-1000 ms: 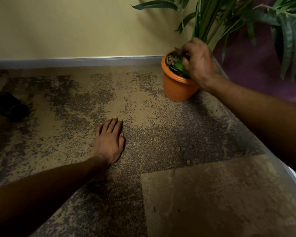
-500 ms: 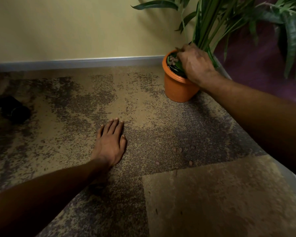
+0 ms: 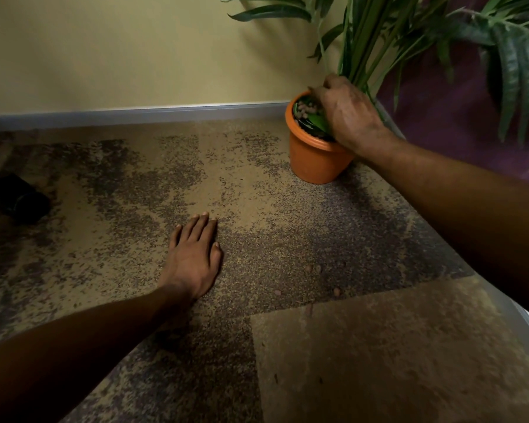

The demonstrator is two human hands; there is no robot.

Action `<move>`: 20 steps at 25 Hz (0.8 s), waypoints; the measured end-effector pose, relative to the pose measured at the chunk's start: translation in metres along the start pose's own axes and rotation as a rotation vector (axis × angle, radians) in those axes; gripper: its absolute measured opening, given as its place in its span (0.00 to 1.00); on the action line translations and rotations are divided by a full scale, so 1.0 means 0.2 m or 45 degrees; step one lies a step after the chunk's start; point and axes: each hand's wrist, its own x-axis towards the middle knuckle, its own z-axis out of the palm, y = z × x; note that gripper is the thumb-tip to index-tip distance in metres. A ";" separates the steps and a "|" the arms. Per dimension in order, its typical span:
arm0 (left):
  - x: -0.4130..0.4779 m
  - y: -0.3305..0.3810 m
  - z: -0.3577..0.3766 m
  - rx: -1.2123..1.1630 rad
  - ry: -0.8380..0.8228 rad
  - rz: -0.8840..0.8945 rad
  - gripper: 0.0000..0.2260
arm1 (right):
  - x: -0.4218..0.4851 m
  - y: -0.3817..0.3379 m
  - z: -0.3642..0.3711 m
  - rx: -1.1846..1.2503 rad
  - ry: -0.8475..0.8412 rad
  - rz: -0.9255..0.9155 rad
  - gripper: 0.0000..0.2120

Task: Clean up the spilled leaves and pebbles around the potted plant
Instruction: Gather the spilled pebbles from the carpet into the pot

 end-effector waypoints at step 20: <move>0.01 -0.02 0.02 -0.023 0.009 0.017 0.28 | -0.79 -0.23 0.28 0.452 -1.082 -0.527 0.16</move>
